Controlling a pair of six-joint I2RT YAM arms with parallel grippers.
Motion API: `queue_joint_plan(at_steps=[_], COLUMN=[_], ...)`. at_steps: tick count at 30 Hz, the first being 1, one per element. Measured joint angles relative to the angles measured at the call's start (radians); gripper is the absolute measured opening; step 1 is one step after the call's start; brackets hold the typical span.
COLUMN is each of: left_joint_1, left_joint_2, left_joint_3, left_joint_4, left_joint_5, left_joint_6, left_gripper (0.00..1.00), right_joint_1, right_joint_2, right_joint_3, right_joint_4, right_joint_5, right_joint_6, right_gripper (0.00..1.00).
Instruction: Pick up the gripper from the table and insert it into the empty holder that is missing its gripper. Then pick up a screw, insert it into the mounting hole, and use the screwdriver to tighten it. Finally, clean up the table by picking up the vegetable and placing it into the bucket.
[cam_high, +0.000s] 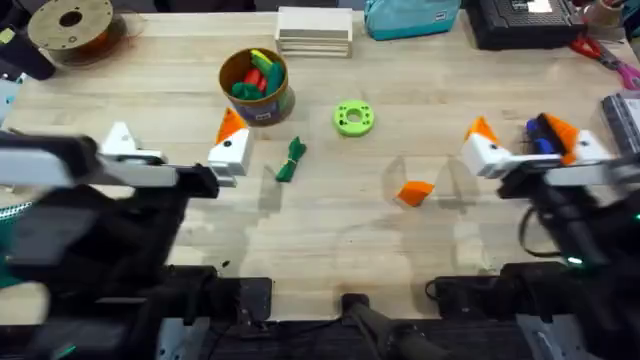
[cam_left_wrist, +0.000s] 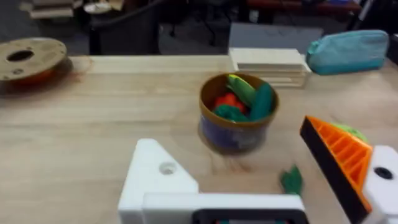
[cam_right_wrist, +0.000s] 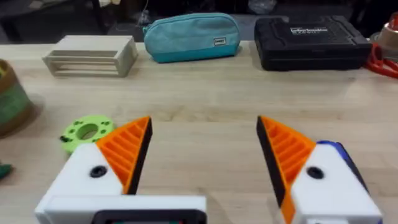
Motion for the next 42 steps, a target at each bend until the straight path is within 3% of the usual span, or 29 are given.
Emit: queue_joint_plan(at_steps=[8, 13, 19, 20, 25, 26, 31, 32, 38, 42], left_joint_1=[0.000, 0.000, 0.000, 0.000, 0.000, 0.000, -0.007, -0.049, -0.184, -0.220], left_joint_2=[0.362, 0.561, 0.693, 0.710, 0.766, 0.772, 0.780, 0.787, 0.796, 0.797], left_joint_3=[0.475, 0.600, 0.605, 0.605, 0.605, 0.605, 0.605, 0.605, 0.606, 0.606], left_joint_4=[-0.543, -0.609, -0.613, -0.608, -0.584, -0.567, -0.398, -0.272, -0.223, -0.249], left_joint_5=[0.154, 0.232, 0.262, 0.265, 0.269, 0.270, 0.385, 0.486, 0.573, 0.592], left_joint_6=[0.030, 0.050, 0.058, 0.057, 0.058, 0.068, 0.065, 0.064, 0.063, 0.049], left_gripper=[0.986, 0.986, 0.989, 0.909, 0.115, 0.110, 0.904, 0.984, 0.986, 0.987], right_joint_1=[0.000, 0.000, 0.000, 0.000, 0.000, 0.000, 0.000, 0.000, 0.000, 0.000], right_joint_2=[0.169, 0.237, 0.239, 0.239, 0.239, 0.239, 0.239, 0.239, 0.239, 0.239], right_joint_3=[0.386, 0.451, 0.451, 0.451, 0.451, 0.451, 0.451, 0.451, 0.451, 0.451], right_joint_4=[-0.303, -0.331, -0.333, -0.333, -0.333, -0.333, -0.333, -0.333, -0.333, -0.333], right_joint_5=[-0.006, -0.008, -0.008, -0.008, -0.008, -0.008, -0.008, -0.008, -0.008, -0.008], right_joint_6=[0.003, 0.003, 0.003, 0.003, 0.003, 0.003, 0.003, 0.003, 0.003, 0.003], right_gripper=[0.990, 0.989, 0.989, 0.990, 0.990, 0.990, 0.990, 0.990, 0.990, 0.990])
